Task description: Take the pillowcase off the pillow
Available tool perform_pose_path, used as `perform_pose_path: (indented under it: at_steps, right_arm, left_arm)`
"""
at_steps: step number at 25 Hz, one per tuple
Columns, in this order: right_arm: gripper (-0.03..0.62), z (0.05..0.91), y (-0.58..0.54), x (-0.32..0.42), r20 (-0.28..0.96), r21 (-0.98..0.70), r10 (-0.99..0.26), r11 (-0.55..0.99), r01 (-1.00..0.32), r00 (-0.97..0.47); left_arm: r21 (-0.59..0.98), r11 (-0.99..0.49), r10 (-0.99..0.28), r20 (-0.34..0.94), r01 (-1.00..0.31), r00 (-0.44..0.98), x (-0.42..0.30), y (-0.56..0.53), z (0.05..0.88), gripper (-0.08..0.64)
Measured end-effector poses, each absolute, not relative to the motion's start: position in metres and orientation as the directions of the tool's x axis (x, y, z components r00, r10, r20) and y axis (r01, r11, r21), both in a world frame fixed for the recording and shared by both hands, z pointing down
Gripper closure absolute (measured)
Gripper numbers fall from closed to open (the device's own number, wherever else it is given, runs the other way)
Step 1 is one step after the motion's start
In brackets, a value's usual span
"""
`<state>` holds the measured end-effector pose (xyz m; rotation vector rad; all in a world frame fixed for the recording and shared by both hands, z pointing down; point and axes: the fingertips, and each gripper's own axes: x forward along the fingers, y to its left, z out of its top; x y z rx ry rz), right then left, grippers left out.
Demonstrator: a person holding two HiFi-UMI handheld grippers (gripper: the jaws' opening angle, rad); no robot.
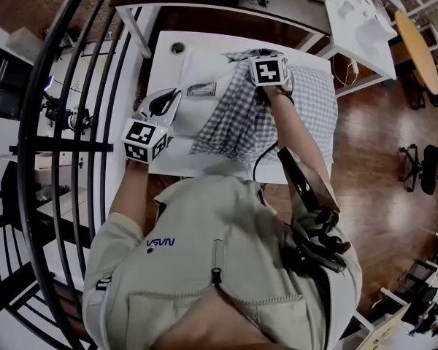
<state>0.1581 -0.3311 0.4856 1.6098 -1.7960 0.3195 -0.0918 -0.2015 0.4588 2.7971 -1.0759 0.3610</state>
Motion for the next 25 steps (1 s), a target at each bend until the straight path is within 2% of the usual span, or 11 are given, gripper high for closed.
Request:
perform_pose_path:
  at_steps: [3,5,7,10,12,14,18,19,23,25]
  right_arm:
    - [0.518,0.489,-0.321,0.139,0.610,0.223,-0.788,0.266,-0.938,-0.079]
    - [0.514,0.484,-0.306,0.140,0.586,0.181,-0.806,0.229,-0.956,-0.082]
    - [0.498,0.464,-0.283,0.140,0.528,0.134,-0.844,0.191,-0.972,-0.093]
    - [0.497,0.440,-0.225,0.135,0.446,0.056,-0.886,0.170,-0.984,-0.128]
    - [0.497,0.439,-0.179,0.127,0.428,0.030,-0.893,0.165,-0.986,-0.136]
    - [0.497,0.452,-0.137,0.116,0.453,0.021,-0.881,0.166,-0.986,-0.139]
    - [0.468,0.504,-0.063,0.083,0.610,-0.011,-0.776,0.192,-0.981,-0.158]
    - [0.456,0.516,-0.050,0.073,0.642,-0.026,-0.747,0.201,-0.979,-0.171]
    - [0.430,0.560,-0.029,0.036,0.717,-0.061,-0.660,0.265,-0.962,-0.227]
    - [0.430,0.575,-0.040,0.030,0.728,-0.040,-0.650,0.278,-0.960,-0.219]
  left_arm:
    - [0.017,-0.718,-0.649,0.347,-0.696,0.677,-0.084,-0.229,0.489,0.526]
    - [0.051,-0.726,-0.622,0.377,-0.686,0.686,-0.079,-0.234,0.500,0.523]
    - [0.103,-0.731,-0.605,0.360,-0.674,0.711,-0.078,-0.230,0.498,0.501]
    - [0.180,-0.718,-0.610,0.301,-0.672,0.733,-0.091,-0.205,0.489,0.418]
    - [0.226,-0.695,-0.621,0.291,-0.683,0.728,-0.106,-0.180,0.492,0.403]
    - [0.269,-0.665,-0.618,0.325,-0.697,0.716,-0.120,-0.157,0.507,0.366]
    - [0.313,-0.621,-0.561,0.463,-0.719,0.686,-0.131,-0.124,0.560,0.240]
    - [0.317,-0.616,-0.545,0.490,-0.721,0.680,-0.131,-0.118,0.571,0.227]
    - [0.339,-0.631,-0.473,0.545,-0.698,0.692,-0.124,-0.105,0.601,0.221]
    - [0.324,-0.662,-0.442,0.560,-0.676,0.701,-0.115,-0.106,0.605,0.321]
